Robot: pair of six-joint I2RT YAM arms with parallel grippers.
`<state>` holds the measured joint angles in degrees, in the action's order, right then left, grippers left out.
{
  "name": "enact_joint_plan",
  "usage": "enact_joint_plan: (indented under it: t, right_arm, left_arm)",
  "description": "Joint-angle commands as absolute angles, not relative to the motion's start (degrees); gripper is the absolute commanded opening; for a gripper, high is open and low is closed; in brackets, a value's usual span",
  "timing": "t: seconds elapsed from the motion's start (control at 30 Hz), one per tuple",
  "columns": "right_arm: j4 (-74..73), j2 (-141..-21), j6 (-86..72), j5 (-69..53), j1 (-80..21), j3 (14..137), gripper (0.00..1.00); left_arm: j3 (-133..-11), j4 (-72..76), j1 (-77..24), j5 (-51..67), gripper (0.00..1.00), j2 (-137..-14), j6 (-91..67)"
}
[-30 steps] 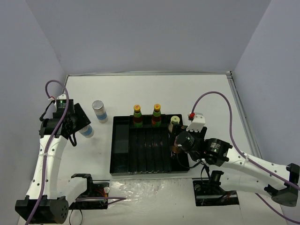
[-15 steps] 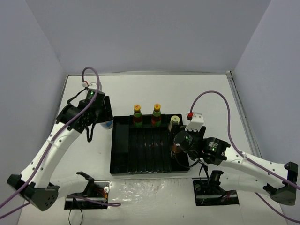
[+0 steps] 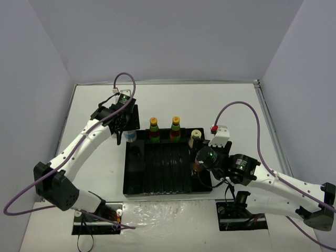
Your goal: Organize the condiment bottles
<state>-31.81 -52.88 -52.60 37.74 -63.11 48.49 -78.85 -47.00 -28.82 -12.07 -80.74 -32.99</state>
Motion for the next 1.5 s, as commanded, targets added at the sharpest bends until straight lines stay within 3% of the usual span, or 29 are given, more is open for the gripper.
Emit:
enact_joint_plan:
  t: [0.0, 0.73, 0.8, 1.0, 1.17, 1.47]
  right_arm:
    - [-32.08, -52.72, -52.96, 40.73, -63.72, 51.19, 0.98]
    - [-31.99, -51.43, -53.60, 40.52, -63.65, 49.50, 0.99]
    - [-32.08, -51.33, -53.61, 40.52, -63.63, 49.40, 0.99]
    - [-31.94, -51.28, -53.86, 40.38, -63.67, 49.04, 0.99]
    - [-31.99, -51.68, -53.88, 40.52, -63.64, 49.04, 0.99]
    - [-31.70, -51.88, -53.96, 40.63, -63.70, 48.84, 0.99]
  left_arm:
    - [-79.95, -39.53, -29.37, -11.99, 0.00, -81.72, -32.58]
    - [-68.52, -26.31, -29.97, -8.70, 0.00, -84.02, -34.63]
    - [-68.38, -26.62, -29.97, -8.95, 0.03, -83.94, -34.80]
    - [-69.17, -30.20, -30.23, -11.14, 0.58, -83.56, -35.24]
    - [-68.03, -31.24, -30.41, -11.69, 0.84, -81.40, -35.25]
    - [-71.07, -36.72, -31.20, -11.98, 0.88, -74.52, -35.07]
